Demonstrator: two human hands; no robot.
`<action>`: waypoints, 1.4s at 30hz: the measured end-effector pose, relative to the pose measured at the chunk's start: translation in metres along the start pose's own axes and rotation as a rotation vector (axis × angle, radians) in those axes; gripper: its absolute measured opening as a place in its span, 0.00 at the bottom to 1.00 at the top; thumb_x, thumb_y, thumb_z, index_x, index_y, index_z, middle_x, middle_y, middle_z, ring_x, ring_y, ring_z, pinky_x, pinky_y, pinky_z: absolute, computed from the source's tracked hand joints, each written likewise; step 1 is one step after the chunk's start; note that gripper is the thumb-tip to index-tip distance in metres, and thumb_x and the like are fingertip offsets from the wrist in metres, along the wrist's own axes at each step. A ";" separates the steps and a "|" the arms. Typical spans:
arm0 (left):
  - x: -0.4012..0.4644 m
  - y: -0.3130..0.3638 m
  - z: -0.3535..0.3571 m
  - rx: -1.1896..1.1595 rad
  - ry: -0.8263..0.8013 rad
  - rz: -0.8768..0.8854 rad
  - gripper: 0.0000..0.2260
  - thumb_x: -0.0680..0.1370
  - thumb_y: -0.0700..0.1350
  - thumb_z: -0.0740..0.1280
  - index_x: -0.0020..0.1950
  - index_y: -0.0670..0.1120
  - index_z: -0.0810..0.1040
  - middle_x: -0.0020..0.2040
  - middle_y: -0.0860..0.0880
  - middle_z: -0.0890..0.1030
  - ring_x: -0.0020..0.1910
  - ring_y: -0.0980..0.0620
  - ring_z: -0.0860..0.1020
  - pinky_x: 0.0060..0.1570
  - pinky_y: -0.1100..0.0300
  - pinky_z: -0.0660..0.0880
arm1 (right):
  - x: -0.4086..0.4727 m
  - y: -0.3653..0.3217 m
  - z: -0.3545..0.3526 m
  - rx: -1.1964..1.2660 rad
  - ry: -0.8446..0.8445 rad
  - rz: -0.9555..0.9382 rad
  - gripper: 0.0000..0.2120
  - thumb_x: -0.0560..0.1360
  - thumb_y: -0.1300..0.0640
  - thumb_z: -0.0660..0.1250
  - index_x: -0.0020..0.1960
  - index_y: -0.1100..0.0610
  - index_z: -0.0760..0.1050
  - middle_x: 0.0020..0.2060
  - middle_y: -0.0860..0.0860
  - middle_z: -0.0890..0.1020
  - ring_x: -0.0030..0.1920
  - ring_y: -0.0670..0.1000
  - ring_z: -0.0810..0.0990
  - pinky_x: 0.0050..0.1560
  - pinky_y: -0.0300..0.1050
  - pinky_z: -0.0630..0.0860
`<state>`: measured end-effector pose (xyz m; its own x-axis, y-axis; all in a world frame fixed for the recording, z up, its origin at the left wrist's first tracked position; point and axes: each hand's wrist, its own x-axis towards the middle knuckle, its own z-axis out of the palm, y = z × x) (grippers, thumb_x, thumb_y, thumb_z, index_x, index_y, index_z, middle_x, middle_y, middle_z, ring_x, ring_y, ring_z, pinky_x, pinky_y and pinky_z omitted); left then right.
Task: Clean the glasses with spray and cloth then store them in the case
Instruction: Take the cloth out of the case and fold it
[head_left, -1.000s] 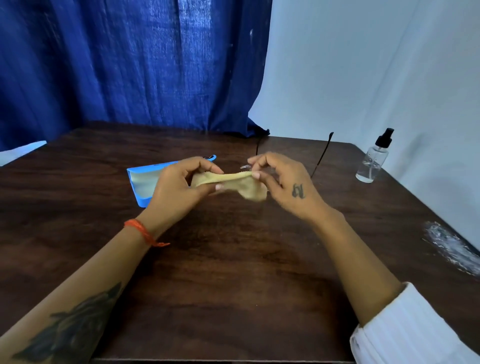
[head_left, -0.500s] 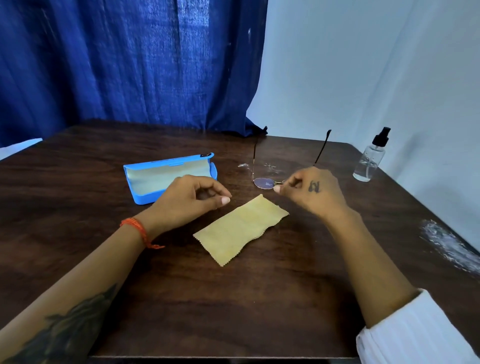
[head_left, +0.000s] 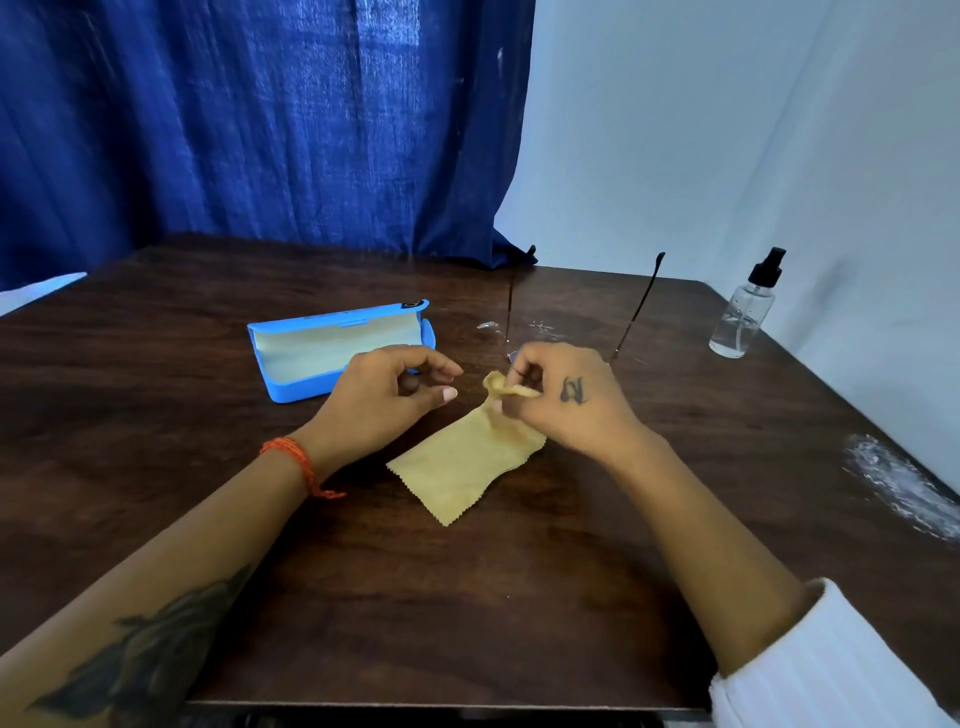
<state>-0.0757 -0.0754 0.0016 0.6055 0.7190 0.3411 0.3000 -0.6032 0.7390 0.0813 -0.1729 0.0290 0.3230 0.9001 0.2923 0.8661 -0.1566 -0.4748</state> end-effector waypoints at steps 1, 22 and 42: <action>0.001 0.000 0.000 -0.005 -0.001 -0.001 0.08 0.72 0.42 0.71 0.49 0.51 0.80 0.44 0.54 0.83 0.38 0.63 0.78 0.38 0.76 0.72 | -0.002 -0.003 0.001 0.035 -0.060 -0.035 0.06 0.66 0.55 0.74 0.35 0.49 0.76 0.34 0.46 0.79 0.39 0.49 0.78 0.37 0.41 0.71; 0.005 -0.005 0.012 0.146 -0.180 0.176 0.20 0.72 0.42 0.70 0.62 0.53 0.74 0.53 0.55 0.78 0.47 0.62 0.74 0.40 0.76 0.69 | 0.007 0.006 -0.001 0.062 -0.134 0.051 0.09 0.64 0.64 0.74 0.39 0.52 0.81 0.33 0.47 0.81 0.35 0.45 0.79 0.41 0.41 0.77; -0.001 -0.002 -0.004 0.240 -0.173 0.161 0.15 0.74 0.52 0.67 0.60 0.52 0.76 0.54 0.56 0.77 0.56 0.59 0.73 0.53 0.71 0.67 | 0.005 0.013 -0.009 0.093 -0.167 -0.051 0.13 0.68 0.56 0.74 0.52 0.52 0.81 0.45 0.46 0.83 0.44 0.42 0.79 0.42 0.23 0.69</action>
<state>-0.0796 -0.0730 0.0020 0.7692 0.5511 0.3236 0.3429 -0.7832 0.5187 0.0979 -0.1739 0.0322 0.2053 0.9620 0.1800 0.8382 -0.0778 -0.5398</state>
